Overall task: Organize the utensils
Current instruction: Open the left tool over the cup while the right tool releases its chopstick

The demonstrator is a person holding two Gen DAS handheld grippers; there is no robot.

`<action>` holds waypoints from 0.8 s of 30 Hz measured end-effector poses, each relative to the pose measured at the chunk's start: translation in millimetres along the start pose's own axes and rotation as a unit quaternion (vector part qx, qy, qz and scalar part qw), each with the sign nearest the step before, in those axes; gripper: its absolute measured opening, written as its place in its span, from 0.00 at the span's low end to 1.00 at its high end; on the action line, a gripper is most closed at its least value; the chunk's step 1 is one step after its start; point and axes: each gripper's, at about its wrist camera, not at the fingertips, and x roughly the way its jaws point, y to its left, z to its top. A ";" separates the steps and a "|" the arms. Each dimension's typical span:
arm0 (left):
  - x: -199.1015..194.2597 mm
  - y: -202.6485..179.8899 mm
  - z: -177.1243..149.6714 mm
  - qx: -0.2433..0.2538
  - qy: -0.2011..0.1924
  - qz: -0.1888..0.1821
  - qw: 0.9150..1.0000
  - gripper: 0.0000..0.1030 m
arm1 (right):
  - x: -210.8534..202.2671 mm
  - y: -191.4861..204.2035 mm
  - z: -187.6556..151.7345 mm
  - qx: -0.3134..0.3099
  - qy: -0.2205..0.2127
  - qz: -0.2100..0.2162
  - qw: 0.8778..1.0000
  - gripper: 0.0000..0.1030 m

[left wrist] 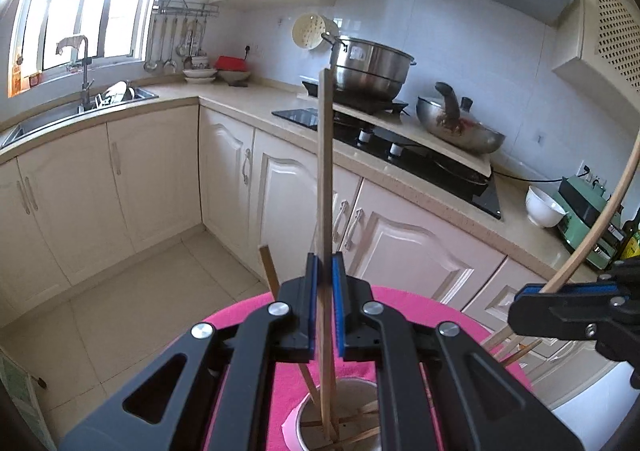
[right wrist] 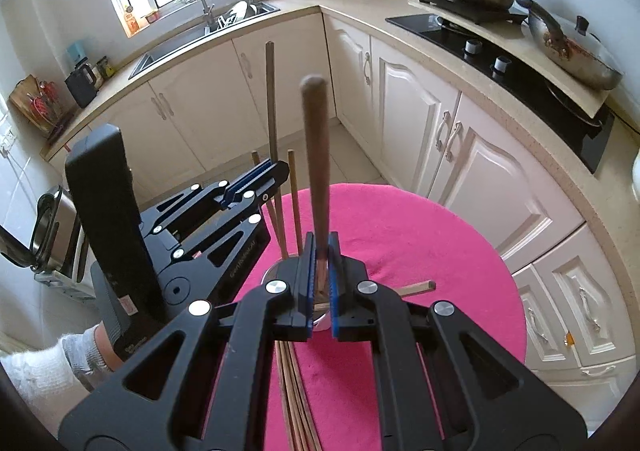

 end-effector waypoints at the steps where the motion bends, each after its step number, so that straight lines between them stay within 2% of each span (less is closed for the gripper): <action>1: 1.2 1.2 -2.4 -0.001 0.005 0.002 1.000 0.07 | 2.5 -0.4 -0.7 0.000 0.001 0.000 1.000 0.05; 4: 1.9 3.6 -8.0 -0.008 0.017 -0.001 1.000 0.08 | 9.1 0.3 -1.7 0.001 0.007 0.000 1.000 0.05; 7: -1.9 4.3 -9.7 -0.009 0.026 -0.003 1.000 0.27 | 15.8 0.9 -4.4 0.000 0.015 0.001 1.000 0.05; 9: -4.6 2.6 -8.8 -0.010 0.032 -0.008 0.999 0.27 | 18.3 1.4 -5.2 0.000 0.017 0.003 1.000 0.06; 19: -19.3 3.3 -6.2 -0.031 0.055 0.009 0.998 0.46 | 24.6 3.1 -7.0 -0.007 0.026 0.005 1.000 0.06; 24: -33.7 3.2 -1.5 -0.026 0.046 0.016 0.998 0.47 | 25.1 5.9 -8.4 -0.008 0.028 0.006 1.000 0.06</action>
